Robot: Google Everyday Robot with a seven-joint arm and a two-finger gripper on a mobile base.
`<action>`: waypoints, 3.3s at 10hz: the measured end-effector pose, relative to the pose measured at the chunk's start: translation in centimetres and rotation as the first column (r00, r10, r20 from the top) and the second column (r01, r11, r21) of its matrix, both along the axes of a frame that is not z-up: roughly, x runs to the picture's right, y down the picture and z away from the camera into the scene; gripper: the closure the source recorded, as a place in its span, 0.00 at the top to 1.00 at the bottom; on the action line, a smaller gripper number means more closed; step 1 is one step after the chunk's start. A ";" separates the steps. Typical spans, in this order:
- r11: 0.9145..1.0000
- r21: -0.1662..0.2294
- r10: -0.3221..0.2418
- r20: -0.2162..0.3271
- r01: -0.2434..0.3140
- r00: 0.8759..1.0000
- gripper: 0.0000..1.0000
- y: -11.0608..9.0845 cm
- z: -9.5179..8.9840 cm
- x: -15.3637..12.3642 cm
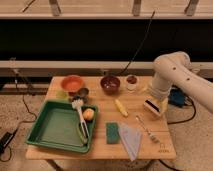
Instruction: Place sponge in purple bowl
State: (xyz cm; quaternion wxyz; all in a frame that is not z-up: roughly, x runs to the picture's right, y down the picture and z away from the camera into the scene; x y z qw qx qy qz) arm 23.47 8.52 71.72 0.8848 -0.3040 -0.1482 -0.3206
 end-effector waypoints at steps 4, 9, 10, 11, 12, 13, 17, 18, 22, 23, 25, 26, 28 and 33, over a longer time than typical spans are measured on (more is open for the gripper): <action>1.000 0.004 -0.005 0.017 0.005 1.000 0.80 0.1 0.0 -0.2; 0.990 0.060 -0.134 0.206 0.125 0.969 0.80 3.9 -1.7 -5.8; 0.985 0.074 -0.171 0.232 0.157 0.958 0.80 5.0 -1.4 -6.7; 0.978 0.088 -0.207 0.259 0.190 0.944 0.80 6.3 -1.0 -7.8; 0.969 0.105 -0.246 0.282 0.225 0.927 0.80 7.4 -0.5 -8.9; 0.958 0.123 -0.285 0.293 0.260 0.913 0.80 8.1 0.0 -9.9; 0.933 0.134 -0.359 0.311 0.333 0.880 0.80 10.3 2.2 -12.3; 0.931 0.131 -0.365 0.319 0.341 0.875 0.80 10.8 2.7 -12.7; 0.927 0.135 -0.374 0.359 0.349 0.855 0.80 13.0 5.1 -14.2; 0.927 0.139 -0.374 0.366 0.348 0.852 0.80 13.5 5.6 -14.4; 0.925 0.147 -0.379 0.377 0.350 0.845 0.80 14.1 6.1 -14.9; 0.921 0.152 -0.389 0.381 0.358 0.839 0.80 14.6 6.5 -15.2; 0.912 0.155 -0.410 0.384 0.380 0.827 0.80 15.3 7.2 -15.9; 0.885 0.157 -0.464 0.384 0.439 0.798 0.80 16.2 8.5 -17.7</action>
